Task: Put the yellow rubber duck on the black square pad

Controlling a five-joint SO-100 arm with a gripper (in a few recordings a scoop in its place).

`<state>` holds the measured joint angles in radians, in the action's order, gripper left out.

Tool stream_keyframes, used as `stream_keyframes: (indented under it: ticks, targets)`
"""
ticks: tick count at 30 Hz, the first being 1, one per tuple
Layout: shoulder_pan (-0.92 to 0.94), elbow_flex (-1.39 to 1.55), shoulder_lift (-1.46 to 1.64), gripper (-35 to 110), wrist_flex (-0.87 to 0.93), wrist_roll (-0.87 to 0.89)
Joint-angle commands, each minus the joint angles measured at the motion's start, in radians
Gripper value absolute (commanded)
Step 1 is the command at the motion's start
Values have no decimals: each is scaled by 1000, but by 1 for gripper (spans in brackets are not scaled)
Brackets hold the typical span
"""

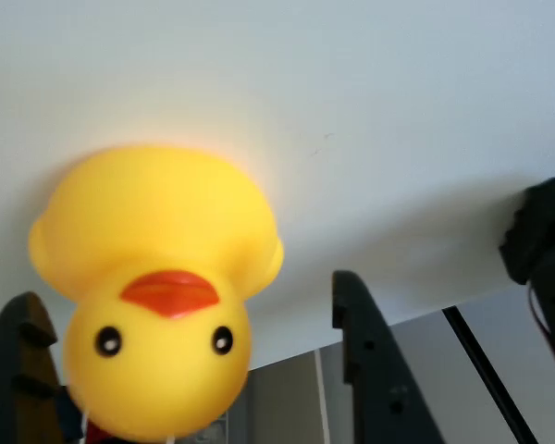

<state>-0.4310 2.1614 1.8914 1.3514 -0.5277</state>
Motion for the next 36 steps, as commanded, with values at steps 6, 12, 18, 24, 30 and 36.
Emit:
stream_keyframes:
  ticks: [6,12,18,24,30,36]
  targets:
    - [-38,6,21,35,9,-12]
    - [-44,17,17,35,8,-12]
    - [-48,18,9,35,9,-14]
    - [-78,20,9,35,12,-6]
    - [-115,18,9,35,11,-5]
    - [-121,21,8,35,11,-5]
